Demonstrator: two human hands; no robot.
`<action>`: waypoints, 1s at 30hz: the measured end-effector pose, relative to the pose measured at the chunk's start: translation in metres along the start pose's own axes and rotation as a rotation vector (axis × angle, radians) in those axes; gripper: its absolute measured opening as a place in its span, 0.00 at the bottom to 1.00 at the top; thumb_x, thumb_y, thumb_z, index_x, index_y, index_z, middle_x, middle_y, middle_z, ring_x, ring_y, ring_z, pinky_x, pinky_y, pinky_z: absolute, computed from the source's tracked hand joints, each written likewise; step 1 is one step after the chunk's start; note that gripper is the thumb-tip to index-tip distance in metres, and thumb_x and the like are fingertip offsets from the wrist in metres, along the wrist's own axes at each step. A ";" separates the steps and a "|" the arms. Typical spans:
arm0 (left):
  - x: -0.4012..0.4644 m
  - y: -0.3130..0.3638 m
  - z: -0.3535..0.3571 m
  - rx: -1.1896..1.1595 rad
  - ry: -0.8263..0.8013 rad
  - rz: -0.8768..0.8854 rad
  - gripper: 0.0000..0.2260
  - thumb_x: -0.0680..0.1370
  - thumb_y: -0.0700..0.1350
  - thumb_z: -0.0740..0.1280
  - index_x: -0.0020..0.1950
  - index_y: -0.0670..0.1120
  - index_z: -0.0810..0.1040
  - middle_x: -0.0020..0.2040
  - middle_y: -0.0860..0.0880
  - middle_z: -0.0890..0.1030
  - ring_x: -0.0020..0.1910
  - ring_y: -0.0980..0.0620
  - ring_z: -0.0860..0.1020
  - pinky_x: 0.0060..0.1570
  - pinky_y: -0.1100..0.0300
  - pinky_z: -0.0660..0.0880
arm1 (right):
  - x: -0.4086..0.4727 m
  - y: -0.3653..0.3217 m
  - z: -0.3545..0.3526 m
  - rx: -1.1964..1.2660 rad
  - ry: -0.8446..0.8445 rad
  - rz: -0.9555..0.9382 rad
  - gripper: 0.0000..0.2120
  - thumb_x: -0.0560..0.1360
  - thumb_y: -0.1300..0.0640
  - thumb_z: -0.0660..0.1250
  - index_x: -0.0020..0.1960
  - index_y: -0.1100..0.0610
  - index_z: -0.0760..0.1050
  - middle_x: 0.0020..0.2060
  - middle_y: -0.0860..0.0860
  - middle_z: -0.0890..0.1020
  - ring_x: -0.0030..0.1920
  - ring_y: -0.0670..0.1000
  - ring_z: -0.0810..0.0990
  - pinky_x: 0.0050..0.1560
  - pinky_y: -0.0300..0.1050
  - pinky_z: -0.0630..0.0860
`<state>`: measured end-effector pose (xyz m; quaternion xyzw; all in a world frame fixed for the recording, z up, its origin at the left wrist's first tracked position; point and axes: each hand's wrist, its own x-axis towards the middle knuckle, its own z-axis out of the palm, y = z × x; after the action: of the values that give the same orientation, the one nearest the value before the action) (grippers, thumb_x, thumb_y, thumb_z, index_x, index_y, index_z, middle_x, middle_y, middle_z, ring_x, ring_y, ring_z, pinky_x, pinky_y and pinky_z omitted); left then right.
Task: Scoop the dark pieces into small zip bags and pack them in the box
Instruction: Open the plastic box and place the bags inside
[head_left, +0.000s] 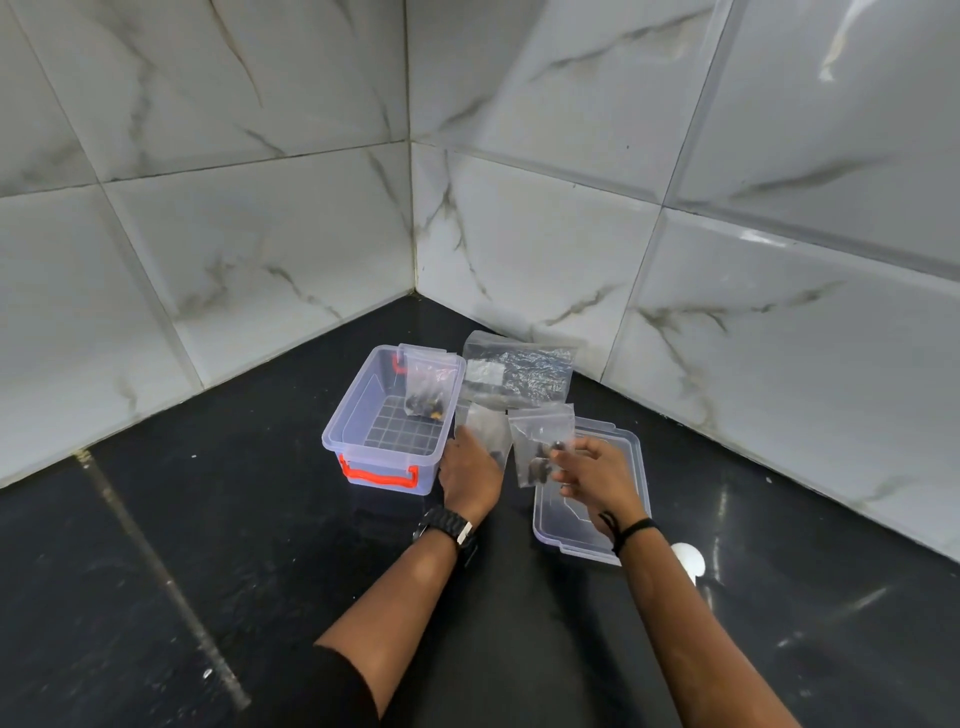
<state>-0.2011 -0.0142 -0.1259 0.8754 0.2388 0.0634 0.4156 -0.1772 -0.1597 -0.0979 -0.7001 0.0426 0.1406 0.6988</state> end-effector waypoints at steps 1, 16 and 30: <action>0.002 0.000 -0.001 -0.004 0.011 -0.015 0.22 0.79 0.42 0.63 0.70 0.38 0.62 0.67 0.37 0.68 0.67 0.37 0.67 0.66 0.47 0.65 | 0.001 0.002 -0.001 0.024 -0.002 0.011 0.04 0.76 0.67 0.66 0.44 0.61 0.74 0.37 0.58 0.81 0.27 0.46 0.78 0.25 0.36 0.73; -0.005 -0.012 0.004 -0.204 -0.038 0.066 0.23 0.69 0.38 0.71 0.63 0.45 0.70 0.56 0.46 0.78 0.56 0.45 0.78 0.57 0.52 0.75 | -0.002 -0.012 -0.016 0.244 -0.054 0.062 0.03 0.76 0.65 0.66 0.43 0.60 0.76 0.39 0.57 0.81 0.37 0.51 0.82 0.38 0.39 0.81; -0.003 0.045 -0.133 -0.362 -0.074 0.394 0.07 0.76 0.35 0.65 0.45 0.40 0.84 0.37 0.54 0.83 0.34 0.65 0.80 0.40 0.73 0.74 | -0.024 -0.060 0.008 0.353 -0.004 -0.039 0.01 0.76 0.61 0.67 0.47 0.59 0.76 0.40 0.54 0.82 0.37 0.51 0.82 0.34 0.40 0.79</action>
<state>-0.2286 0.0525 -0.0051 0.8180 0.0333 0.1526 0.5536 -0.1863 -0.1536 -0.0331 -0.5669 0.0517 0.1190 0.8135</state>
